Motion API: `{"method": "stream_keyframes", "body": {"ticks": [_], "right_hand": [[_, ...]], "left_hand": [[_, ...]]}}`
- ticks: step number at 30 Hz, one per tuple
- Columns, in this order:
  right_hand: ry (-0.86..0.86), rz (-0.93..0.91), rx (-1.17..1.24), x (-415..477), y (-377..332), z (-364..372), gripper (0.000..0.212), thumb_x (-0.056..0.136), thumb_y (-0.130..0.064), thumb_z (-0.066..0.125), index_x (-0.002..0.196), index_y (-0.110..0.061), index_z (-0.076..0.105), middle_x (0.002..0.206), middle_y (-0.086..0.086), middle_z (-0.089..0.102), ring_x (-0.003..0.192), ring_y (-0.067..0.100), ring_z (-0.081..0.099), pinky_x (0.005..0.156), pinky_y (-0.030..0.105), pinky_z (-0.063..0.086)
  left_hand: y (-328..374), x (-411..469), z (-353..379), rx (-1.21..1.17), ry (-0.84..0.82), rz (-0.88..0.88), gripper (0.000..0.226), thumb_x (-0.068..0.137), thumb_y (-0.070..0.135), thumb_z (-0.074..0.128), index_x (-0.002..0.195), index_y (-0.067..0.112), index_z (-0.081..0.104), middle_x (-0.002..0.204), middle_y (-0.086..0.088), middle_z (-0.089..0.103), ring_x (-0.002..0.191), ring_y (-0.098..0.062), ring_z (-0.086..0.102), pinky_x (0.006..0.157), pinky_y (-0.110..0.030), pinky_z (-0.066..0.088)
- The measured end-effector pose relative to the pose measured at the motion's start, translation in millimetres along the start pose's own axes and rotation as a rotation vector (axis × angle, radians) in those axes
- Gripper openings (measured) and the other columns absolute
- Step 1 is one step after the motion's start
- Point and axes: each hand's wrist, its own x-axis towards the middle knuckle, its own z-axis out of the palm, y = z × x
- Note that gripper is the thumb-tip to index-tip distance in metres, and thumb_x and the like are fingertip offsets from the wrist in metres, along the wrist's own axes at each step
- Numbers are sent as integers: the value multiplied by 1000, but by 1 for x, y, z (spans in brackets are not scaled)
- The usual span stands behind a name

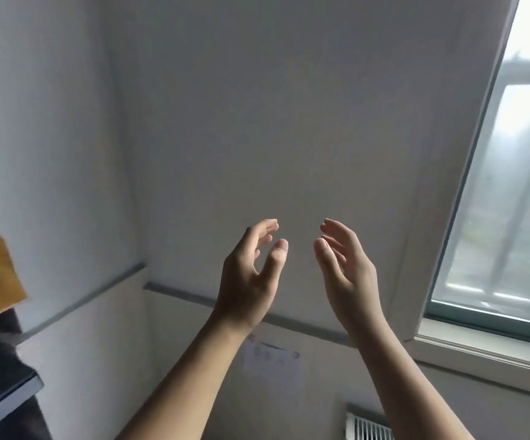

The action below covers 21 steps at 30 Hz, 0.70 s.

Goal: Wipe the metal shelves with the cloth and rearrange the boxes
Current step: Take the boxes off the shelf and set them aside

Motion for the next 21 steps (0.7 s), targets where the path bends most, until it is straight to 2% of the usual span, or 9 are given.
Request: {"method": "stream_keyframes", "body": {"ticks": [4, 8, 14, 17, 19, 21], "right_hand": [[-103, -40, 89, 19, -3, 76, 66, 88, -66, 50, 139, -24, 56, 135, -16, 61, 123, 1, 59, 106, 42, 50], [-216, -81, 222, 31, -6, 156, 65, 89, -66, 50, 139, -24, 55, 137, -17, 61, 124, 1, 58, 107, 41, 49], [-476, -112, 418, 26, -27, 272, 65, 89, -66, 50, 139, -26, 55, 138, -18, 60, 124, -1, 57, 108, 36, 48], [-615, -164, 501, 25, -54, 323, 68, 88, -69, 46, 142, -28, 52, 142, -18, 56, 125, -1, 56, 105, 28, 47], [-705, -199, 525, 22, -72, 349, 67, 90, -72, 44, 143, -31, 50, 145, -19, 54, 126, 0, 55, 102, 24, 46], [-766, -222, 564, 20, -88, 369, 65, 90, -74, 43, 142, -36, 48, 144, -22, 52, 124, 0, 54, 98, 20, 45]], "left_hand": [[-25, 23, -58, 87, 89, 8, 54, 89, 58, 47, 133, 28, 57, 133, 20, 61, 126, 2, 55, 109, -38, 46], [-46, 32, -129, 199, 234, 26, 53, 89, 56, 48, 132, 26, 58, 131, 22, 61, 125, 3, 55, 108, -31, 46], [-60, 8, -224, 405, 437, -86, 50, 90, 55, 52, 132, 29, 58, 132, 19, 61, 127, -1, 54, 106, -31, 48], [-46, 2, -270, 514, 596, -106, 31, 99, 41, 57, 130, 33, 57, 130, 17, 62, 124, 0, 56, 101, -20, 47], [-35, -5, -291, 572, 671, -145, 32, 100, 35, 56, 131, 31, 57, 129, 18, 61, 121, 5, 56, 96, -11, 44], [-26, -10, -306, 640, 730, -191, 36, 97, 40, 55, 132, 32, 57, 129, 20, 61, 119, 6, 56, 93, -10, 44]]}}
